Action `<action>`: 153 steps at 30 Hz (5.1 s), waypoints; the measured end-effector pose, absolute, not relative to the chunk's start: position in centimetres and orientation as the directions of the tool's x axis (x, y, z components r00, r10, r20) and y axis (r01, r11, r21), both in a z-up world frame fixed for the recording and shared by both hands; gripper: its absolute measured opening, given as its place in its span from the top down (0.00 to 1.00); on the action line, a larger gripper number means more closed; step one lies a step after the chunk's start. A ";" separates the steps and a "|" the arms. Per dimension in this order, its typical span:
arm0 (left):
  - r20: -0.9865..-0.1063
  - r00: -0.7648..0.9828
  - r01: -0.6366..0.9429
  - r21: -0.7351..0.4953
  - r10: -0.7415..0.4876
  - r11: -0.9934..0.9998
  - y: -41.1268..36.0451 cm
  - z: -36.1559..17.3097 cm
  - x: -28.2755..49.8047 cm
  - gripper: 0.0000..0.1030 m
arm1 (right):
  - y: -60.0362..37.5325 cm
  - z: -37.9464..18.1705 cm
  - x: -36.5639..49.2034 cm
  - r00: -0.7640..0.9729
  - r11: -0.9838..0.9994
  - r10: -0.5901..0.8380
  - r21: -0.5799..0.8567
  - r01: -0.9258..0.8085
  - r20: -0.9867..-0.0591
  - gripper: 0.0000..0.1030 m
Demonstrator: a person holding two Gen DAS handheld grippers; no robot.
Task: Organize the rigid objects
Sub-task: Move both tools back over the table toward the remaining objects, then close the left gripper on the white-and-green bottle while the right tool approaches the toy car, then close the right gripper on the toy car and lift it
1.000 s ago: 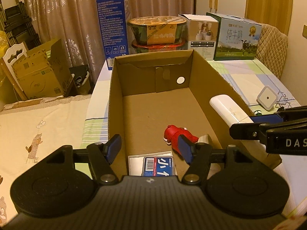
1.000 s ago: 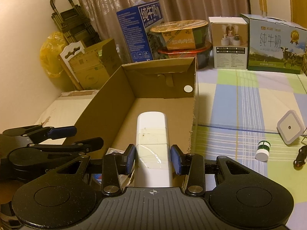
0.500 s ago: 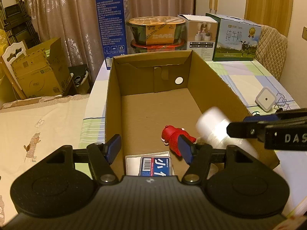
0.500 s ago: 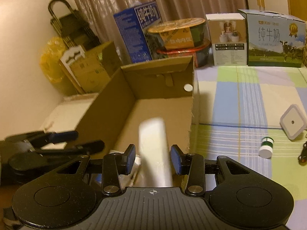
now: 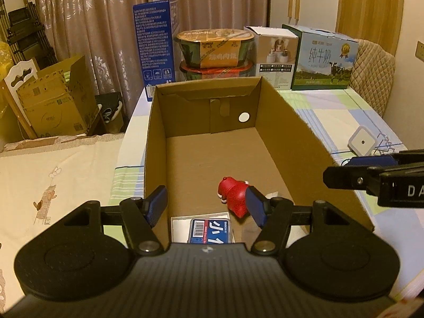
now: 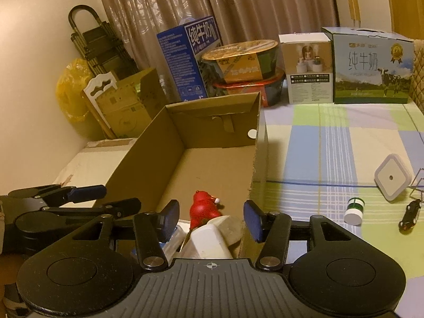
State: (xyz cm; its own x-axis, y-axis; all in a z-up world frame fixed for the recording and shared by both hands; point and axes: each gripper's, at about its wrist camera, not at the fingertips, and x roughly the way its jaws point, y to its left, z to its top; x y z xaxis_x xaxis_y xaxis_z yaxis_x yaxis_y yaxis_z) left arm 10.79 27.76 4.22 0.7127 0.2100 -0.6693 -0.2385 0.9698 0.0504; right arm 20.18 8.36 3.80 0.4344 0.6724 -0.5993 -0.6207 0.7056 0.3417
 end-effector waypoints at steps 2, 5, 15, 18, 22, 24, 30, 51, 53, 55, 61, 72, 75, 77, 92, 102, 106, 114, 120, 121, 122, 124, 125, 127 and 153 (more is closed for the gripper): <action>-0.664 0.718 -0.238 0.050 0.211 0.970 27.5 4.7 10.6 0.41 | 7.9 4.1 20.0 0.438 0.708 0.670 0.339 -0.620 -0.599 0.50; -0.655 0.726 -0.235 0.052 0.211 0.971 26.9 5.4 10.2 0.41 | 7.2 4.8 19.7 0.446 0.711 0.669 0.340 -0.615 -0.594 0.50; -0.625 0.759 -0.210 0.029 0.182 0.977 24.0 8.1 9.1 0.40 | 3.6 7.5 18.3 0.489 0.722 0.668 0.332 -0.607 -0.561 0.50; -0.613 0.771 -0.199 0.022 0.171 0.980 22.7 9.0 8.8 0.37 | 2.1 8.2 18.1 0.509 0.733 0.660 0.326 -0.597 -0.552 0.50; -0.603 0.784 -0.173 0.016 0.147 0.985 20.6 10.0 8.6 0.32 | -0.4 8.9 17.7 0.535 0.749 0.647 0.319 -0.580 -0.544 0.50; -0.594 0.793 -0.155 0.014 0.133 0.988 19.2 10.5 8.6 0.30 | -1.9 9.3 17.6 0.549 0.760 0.636 0.317 -0.568 -0.542 0.50; -0.572 0.816 -0.101 -0.004 0.081 0.995 15.1 11.7 8.9 0.21 | -7.3 10.0 17.3 0.606 0.801 0.591 0.303 -0.516 -0.532 0.48; -0.594 0.804 0.017 -0.028 -0.030 0.999 3.5 6.1 13.6 0.01 | -22.3 4.8 19.1 0.695 0.919 0.394 0.258 -0.298 -0.601 0.26; -0.592 0.805 0.021 -0.017 -0.027 1.000 3.2 4.9 14.0 0.01 | -22.5 3.8 19.6 0.689 0.919 0.394 0.254 -0.300 -0.608 0.26; -0.591 0.806 0.015 -0.005 -0.015 1.000 2.8 3.8 14.4 0.01 | -22.6 2.7 20.2 0.685 0.919 0.394 0.252 -0.304 -0.613 0.26; -0.572 0.820 0.020 0.055 0.015 0.998 1.7 0.7 16.1 0.01 | -22.7 -0.2 22.4 0.672 0.918 0.395 0.244 -0.312 -0.626 0.26; -0.600 0.798 -0.031 0.046 0.052 0.998 2.2 -4.7 21.4 0.06 | -21.9 -3.7 27.4 0.646 0.910 0.415 0.269 -0.316 -0.641 0.26; -0.627 0.776 -0.049 0.051 0.070 0.998 2.5 -5.9 23.1 0.12 | -21.1 -4.3 28.5 0.634 0.904 0.424 0.268 -0.332 -0.646 0.26; -0.638 0.767 -0.056 0.048 0.073 0.997 2.8 -6.6 24.1 0.13 | -20.3 -4.8 29.3 0.632 0.905 0.421 0.251 -0.344 -0.651 0.26; -0.678 0.733 -0.047 0.029 0.054 0.998 4.8 -8.7 27.7 0.36 | -15.4 -7.6 32.6 0.589 0.804 0.510 0.102 -0.586 -0.627 0.31; -0.678 0.735 -0.012 0.027 0.027 1.000 4.8 -8.9 28.9 0.49 | -15.2 -9.2 33.4 0.538 0.765 0.533 0.101 -0.636 -0.653 0.31; -0.686 0.727 0.011 0.049 0.026 0.999 4.4 -9.2 29.3 0.63 | -14.9 -9.2 33.4 0.540 0.759 0.533 0.087 -0.645 -0.651 0.31; -0.700 0.714 0.004 0.034 0.021 0.999 4.3 -9.2 29.0 0.75 | -14.2 -9.5 33.4 0.531 0.739 0.543 0.071 -0.670 -0.650 0.31; -0.698 0.716 -0.005 0.004 0.006 1.000 4.6 -8.5 28.9 0.75 | -14.0 -9.9 33.5 0.523 0.715 0.557 0.052 -0.697 -0.646 0.31; -0.696 0.718 -0.003 -0.001 0.002 1.000 4.6 -8.4 28.8 0.75 | -13.9 -10.0 33.5 0.522 0.710 0.557 0.045 -0.702 -0.646 0.31; -0.694 0.720 -0.001 -0.003 -0.001 1.000 4.6 -8.3 28.8 0.75 | -13.8 -10.1 33.5 0.523 0.707 0.556 0.036 -0.707 -0.646 0.31; -0.693 0.721 0.002 -0.006 -0.005 1.000 4.5 -8.2 28.8 0.75 | -13.5 -10.5 33.6 0.520 0.697 0.559 0.026 -0.717 -0.646 0.31; -0.693 0.721 0.004 -0.010 -0.009 1.000 4.5 -8.1 28.8 0.75 | -13.4 -10.6 33.7 0.520 0.693 0.560 0.021 -0.720 -0.645 0.31; -0.694 0.720 0.007 -0.017 -0.016 1.000 4.5 -8.1 28.8 0.75 | -13.1 -11.0 33.8 0.522 0.683 0.560 0.003 -0.730 -0.644 0.31; -0.684 0.725 0.014 -0.096 -0.076 0.995 4.9 -7.6 28.7 0.75 | -11.4 -11.1 35.2 0.524 0.674 0.557 -0.018 -0.738 -0.645 0.39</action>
